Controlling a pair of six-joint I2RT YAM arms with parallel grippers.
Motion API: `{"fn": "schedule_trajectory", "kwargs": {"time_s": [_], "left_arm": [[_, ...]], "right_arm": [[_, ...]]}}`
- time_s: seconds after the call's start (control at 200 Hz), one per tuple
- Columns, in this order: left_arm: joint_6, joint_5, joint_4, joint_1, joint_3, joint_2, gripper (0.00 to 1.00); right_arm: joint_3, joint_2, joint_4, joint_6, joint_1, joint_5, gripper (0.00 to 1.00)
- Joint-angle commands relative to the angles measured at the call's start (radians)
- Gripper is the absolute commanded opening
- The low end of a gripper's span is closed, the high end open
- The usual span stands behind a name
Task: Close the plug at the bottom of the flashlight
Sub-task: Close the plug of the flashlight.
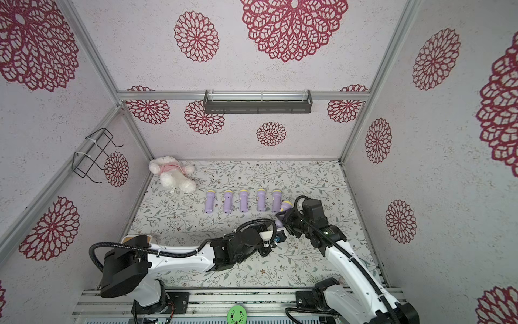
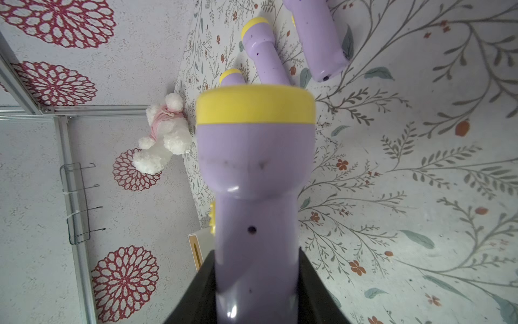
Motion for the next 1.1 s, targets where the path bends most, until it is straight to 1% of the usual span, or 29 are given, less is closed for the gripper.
{"fn": "schedule_trajectory", "kwargs": {"time_s": [0.0,0.365,0.786,1.091], "left_arm": [[0.018,0.003,0.012,0.009,0.028,0.013,0.54],[0.026,-0.006,0.031,0.014,0.025,0.019,0.49],[0.036,-0.022,0.041,0.018,0.029,0.033,0.48],[0.035,-0.023,0.044,0.018,0.032,0.035,0.45]], "right_arm": [[0.0,-0.024,0.054,0.013,-0.006,-0.018,0.0],[-0.01,-0.027,0.062,0.02,-0.006,-0.022,0.0],[-0.022,-0.034,0.07,0.027,-0.006,-0.026,0.0],[-0.027,-0.036,0.078,0.028,-0.006,-0.029,0.0]]}}
